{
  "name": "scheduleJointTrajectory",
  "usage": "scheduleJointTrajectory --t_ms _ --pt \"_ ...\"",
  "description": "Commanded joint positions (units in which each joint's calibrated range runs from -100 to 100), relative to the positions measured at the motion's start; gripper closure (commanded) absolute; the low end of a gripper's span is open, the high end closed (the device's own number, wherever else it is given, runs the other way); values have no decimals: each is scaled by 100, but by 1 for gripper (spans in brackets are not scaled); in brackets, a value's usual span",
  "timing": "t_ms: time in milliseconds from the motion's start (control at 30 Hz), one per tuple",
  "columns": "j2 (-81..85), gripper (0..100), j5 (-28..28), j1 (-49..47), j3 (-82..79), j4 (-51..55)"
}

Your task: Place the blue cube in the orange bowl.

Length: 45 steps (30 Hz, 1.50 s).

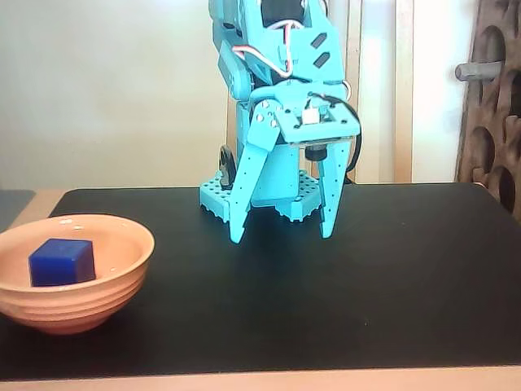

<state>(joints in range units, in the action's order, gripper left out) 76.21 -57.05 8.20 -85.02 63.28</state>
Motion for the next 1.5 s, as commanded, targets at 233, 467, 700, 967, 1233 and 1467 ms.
scheduleJointTrajectory --t_ms 233,467,700,967,1233,1467 --pt "249 68 146 774 -92 -38" --pt "249 68 146 1025 -319 -38" --pt "257 68 146 1166 -600 -38" --pt "598 68 146 1166 -1117 -38" --pt "1118 68 152 1135 -1471 40" --pt "1493 68 152 1065 -1498 362"
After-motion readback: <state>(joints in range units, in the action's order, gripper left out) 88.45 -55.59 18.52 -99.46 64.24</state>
